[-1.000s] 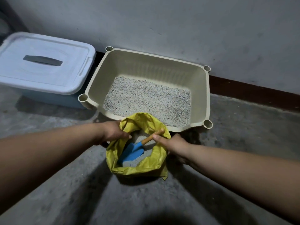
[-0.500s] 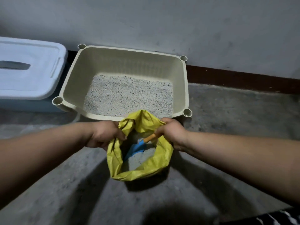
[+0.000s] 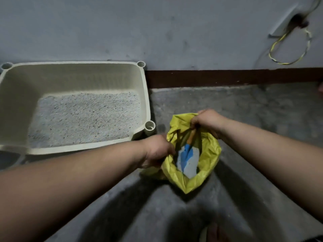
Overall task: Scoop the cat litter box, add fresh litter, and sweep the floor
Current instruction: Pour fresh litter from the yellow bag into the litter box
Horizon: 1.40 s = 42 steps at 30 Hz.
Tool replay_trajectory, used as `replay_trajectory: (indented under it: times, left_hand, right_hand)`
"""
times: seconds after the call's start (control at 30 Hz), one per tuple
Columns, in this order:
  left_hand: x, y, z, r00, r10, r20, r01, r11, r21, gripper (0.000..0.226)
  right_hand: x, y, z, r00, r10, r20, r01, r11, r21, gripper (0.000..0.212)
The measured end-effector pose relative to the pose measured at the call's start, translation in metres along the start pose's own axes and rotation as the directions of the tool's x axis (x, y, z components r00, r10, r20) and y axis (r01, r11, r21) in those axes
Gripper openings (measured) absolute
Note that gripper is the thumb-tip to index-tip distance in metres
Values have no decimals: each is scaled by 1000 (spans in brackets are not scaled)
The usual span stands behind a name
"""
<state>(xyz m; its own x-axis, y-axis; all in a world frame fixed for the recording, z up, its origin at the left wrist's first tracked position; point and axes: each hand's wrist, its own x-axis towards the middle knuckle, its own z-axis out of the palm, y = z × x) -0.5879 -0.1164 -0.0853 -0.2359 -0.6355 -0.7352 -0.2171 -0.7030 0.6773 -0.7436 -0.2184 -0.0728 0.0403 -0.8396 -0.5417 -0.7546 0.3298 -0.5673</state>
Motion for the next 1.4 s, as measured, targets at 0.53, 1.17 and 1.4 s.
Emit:
replay_trajectory:
  times: [0.53,1.17,1.4]
  left_hand:
    - [100,115,-56,774,203,-599,-205,977,66,11]
    - [46,60,-107,685,579,-442,-58,649,759,64]
    - [24,29,-170,681,557,-475,59,605,794,61]
  right_hand:
    - [128,-17,-41,957,12,-288,117,898,424,13]
    - [80,-91,24,762,-560,-325,345,776,-528,54]
    - [69,-145,63,759,-613,-219,429,724,-540,49]
